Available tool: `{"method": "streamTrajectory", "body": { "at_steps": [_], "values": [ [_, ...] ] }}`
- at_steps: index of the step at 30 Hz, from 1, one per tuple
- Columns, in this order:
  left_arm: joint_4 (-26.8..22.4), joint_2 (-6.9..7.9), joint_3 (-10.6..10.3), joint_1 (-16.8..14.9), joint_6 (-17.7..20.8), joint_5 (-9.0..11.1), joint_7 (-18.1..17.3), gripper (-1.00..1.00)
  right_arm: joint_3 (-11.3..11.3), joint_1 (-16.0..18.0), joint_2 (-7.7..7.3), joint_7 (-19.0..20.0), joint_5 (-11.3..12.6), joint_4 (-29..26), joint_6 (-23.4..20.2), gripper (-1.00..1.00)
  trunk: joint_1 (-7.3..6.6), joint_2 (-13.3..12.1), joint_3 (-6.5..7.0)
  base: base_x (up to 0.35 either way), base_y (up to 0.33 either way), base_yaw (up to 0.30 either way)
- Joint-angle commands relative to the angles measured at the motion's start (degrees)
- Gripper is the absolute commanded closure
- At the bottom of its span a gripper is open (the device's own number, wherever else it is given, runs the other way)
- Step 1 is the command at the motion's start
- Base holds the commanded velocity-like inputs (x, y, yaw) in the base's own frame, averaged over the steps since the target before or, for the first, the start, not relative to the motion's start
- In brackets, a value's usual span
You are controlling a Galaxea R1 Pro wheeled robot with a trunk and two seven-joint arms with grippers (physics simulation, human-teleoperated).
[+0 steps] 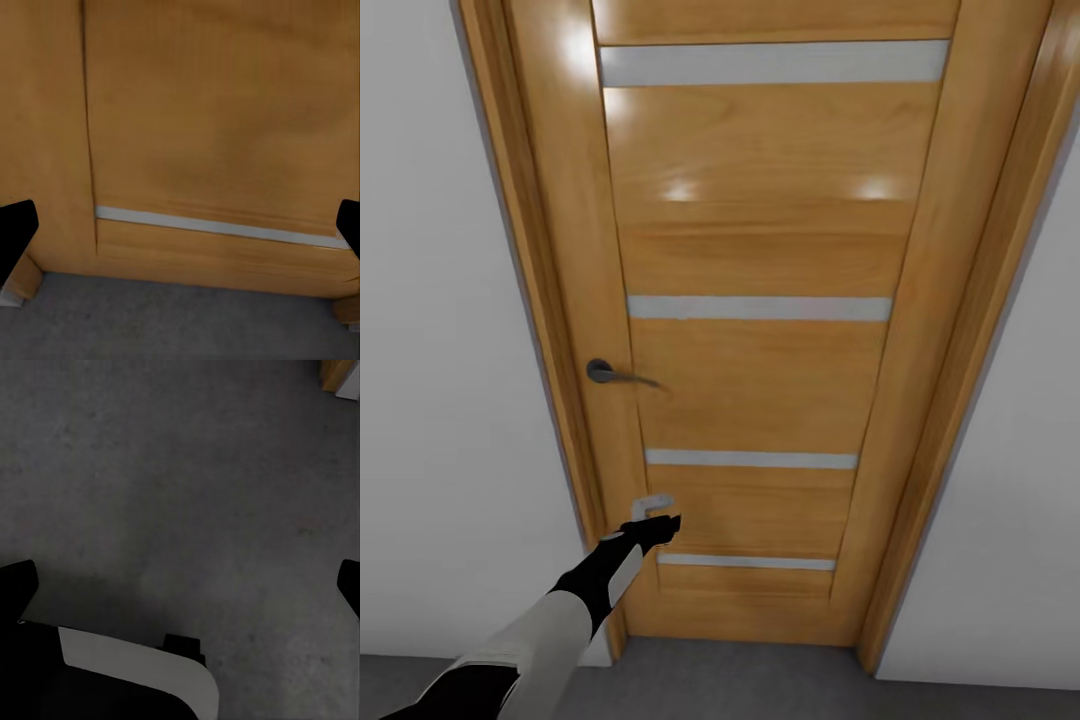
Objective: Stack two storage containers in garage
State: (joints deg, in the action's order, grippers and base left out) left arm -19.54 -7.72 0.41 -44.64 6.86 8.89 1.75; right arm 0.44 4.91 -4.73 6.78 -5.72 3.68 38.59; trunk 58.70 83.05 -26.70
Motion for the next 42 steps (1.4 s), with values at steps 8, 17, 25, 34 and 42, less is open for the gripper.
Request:
{"method": "streamTrajectory", "body": {
  "at_steps": [8,17,25,34,42],
  "values": [
    [-0.08,-0.02,0.03,-0.01,0.35,0.51,0.18,-1.0,0.0,0.1,-0.02,-0.1,-0.34,0.22,0.34,-1.0,0.03,0.03,-0.06,0.327,0.0,0.0],
    [-0.07,-0.02,0.03,-0.01,0.35,0.51,0.18,-1.0,0.0,0.1,-0.05,-0.18,-0.26,0.25,0.43,-1.0,0.03,0.03,-0.06,0.327,0.0,0.0],
    [-0.08,-0.02,0.11,-0.01,0.26,0.51,0.18,-1.0,0.0,0.1,-0.1,-0.35,-0.25,0.27,0.43,-1.0,0.03,0.03,-0.06,0.152,0.0,0.0],
    [-0.08,-0.1,0.04,-0.01,0.26,0.51,0.18,-1.0,0.0,0.1,-0.11,-0.37,-0.25,0.26,0.43,-1.0,0.03,0.03,-0.06,0.06,0.0,0.0],
    [-0.1,-0.1,0.03,-0.01,0.26,0.51,0.18,-1.0,0.0,0.1,-0.1,-0.37,-0.25,0.22,0.43,-1.0,0.03,0.03,-0.06,0.3,0.0,0.0]
  ]
}}
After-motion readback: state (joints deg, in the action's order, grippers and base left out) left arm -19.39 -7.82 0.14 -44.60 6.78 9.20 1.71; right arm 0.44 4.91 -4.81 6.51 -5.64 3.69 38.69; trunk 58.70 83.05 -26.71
